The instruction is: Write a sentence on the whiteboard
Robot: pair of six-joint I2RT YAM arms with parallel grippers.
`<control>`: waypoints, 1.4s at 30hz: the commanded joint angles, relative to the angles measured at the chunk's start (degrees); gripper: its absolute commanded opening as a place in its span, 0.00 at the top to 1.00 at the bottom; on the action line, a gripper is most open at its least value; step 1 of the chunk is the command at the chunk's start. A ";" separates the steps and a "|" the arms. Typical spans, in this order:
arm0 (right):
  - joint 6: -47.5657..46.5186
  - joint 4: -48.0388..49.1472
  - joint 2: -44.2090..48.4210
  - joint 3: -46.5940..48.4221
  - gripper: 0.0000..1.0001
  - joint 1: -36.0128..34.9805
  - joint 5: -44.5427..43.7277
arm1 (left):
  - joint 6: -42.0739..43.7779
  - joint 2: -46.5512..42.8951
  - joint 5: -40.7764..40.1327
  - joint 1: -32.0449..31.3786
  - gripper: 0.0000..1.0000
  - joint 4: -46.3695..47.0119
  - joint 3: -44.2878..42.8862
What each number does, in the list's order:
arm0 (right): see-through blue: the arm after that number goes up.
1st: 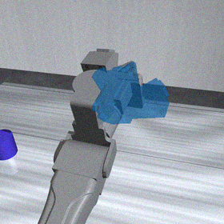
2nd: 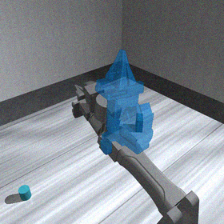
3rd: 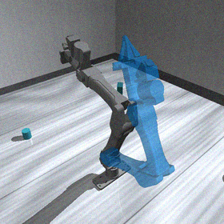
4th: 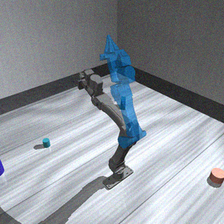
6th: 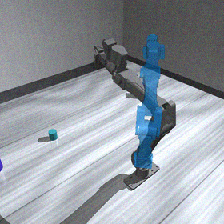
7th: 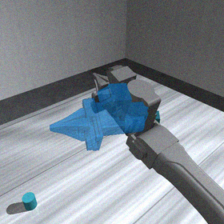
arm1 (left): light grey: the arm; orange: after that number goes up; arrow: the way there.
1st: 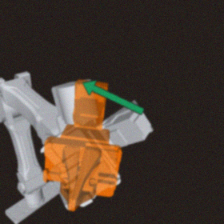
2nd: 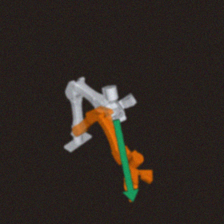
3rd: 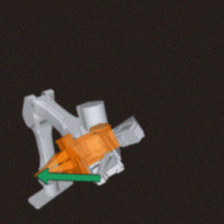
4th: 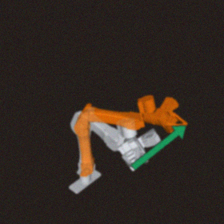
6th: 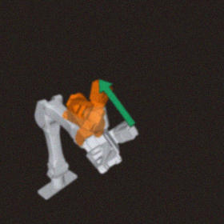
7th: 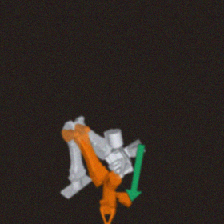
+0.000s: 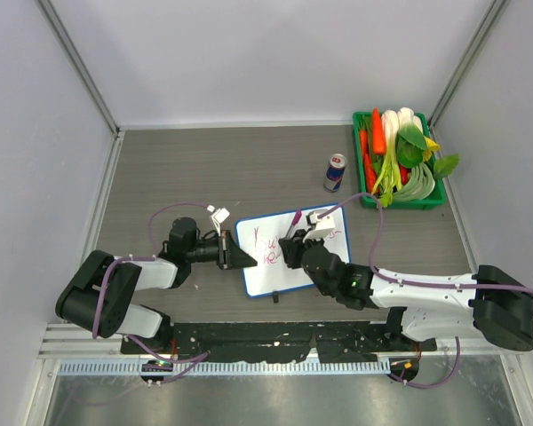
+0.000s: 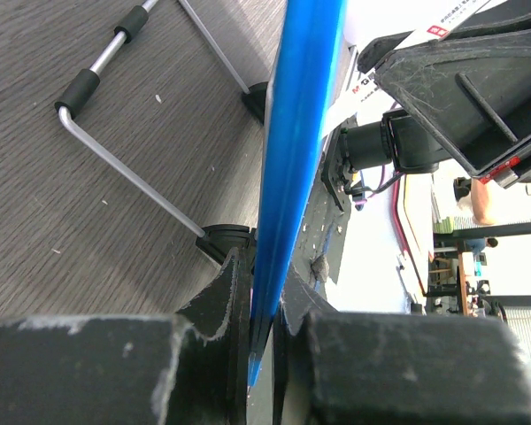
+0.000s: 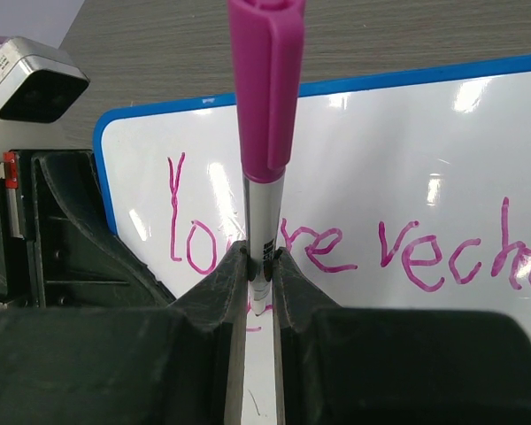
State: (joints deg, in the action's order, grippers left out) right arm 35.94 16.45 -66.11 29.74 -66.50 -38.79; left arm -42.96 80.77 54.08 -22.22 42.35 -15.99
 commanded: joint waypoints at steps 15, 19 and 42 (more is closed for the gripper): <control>1.32 -3.35 1.86 -1.26 0.99 0.32 -0.15 | 0.51 1.14 -4.08 0.07 1.00 -4.29 0.08; 1.23 -3.70 1.51 -1.17 0.98 0.32 -1.03 | 0.51 1.05 -4.16 0.07 1.00 -4.29 0.17; -0.87 -3.79 2.56 0.85 0.99 0.32 -3.75 | 0.51 1.05 -4.16 0.07 1.00 -4.29 0.17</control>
State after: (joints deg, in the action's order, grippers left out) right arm 36.73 13.63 -64.49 29.26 -66.48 -39.09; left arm -42.98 80.77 54.08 -22.22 42.39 -15.99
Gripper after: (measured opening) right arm 0.171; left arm 0.105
